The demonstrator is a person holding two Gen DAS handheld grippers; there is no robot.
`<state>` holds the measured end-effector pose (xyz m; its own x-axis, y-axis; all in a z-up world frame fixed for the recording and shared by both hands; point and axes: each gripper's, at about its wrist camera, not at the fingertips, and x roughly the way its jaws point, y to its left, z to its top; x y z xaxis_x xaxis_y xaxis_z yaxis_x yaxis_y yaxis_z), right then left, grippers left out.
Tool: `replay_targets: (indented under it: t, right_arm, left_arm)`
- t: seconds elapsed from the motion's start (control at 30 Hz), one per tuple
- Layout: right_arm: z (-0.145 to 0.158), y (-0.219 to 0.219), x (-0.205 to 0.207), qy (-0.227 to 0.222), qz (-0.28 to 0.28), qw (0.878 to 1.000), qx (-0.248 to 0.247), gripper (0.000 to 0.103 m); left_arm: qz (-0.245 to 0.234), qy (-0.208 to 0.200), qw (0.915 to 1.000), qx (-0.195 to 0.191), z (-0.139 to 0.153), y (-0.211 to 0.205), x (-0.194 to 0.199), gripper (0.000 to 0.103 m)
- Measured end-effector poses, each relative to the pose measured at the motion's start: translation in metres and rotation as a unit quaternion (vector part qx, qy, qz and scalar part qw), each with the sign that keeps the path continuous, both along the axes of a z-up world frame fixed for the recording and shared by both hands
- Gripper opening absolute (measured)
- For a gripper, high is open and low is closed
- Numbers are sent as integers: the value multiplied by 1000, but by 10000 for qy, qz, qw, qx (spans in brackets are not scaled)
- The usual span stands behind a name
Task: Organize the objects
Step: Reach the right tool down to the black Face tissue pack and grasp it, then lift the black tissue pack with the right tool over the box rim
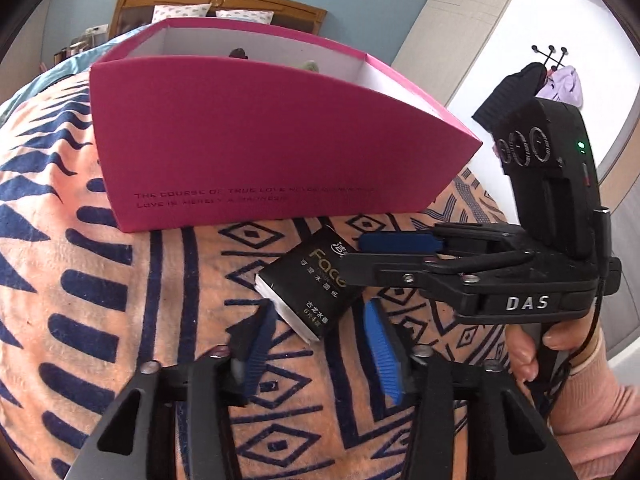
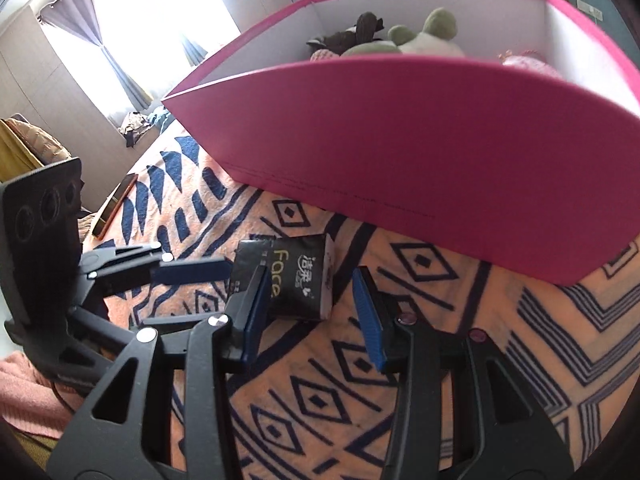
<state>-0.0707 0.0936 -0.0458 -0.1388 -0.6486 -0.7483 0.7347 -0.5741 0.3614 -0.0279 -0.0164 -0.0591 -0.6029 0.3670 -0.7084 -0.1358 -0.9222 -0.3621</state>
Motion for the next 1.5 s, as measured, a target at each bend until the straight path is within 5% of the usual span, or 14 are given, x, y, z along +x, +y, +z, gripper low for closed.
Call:
replay_targets:
  t: [0.13,0.6,1.5]
  right_arm:
    - [-6,-1,-1,-164,38,9999,-35,33]
    - [-7,45,20,-201,-219,9995,90,35]
    - [-1,61,27,-199,-485,9982,-285,36]
  left_arm:
    - [-10,-27,10000,15,-1,1,-2,35]
    - [-695,-70,9975,-63,-1,45,1,35]
    - [-627,-7,9980,11,8,43,-1,35]
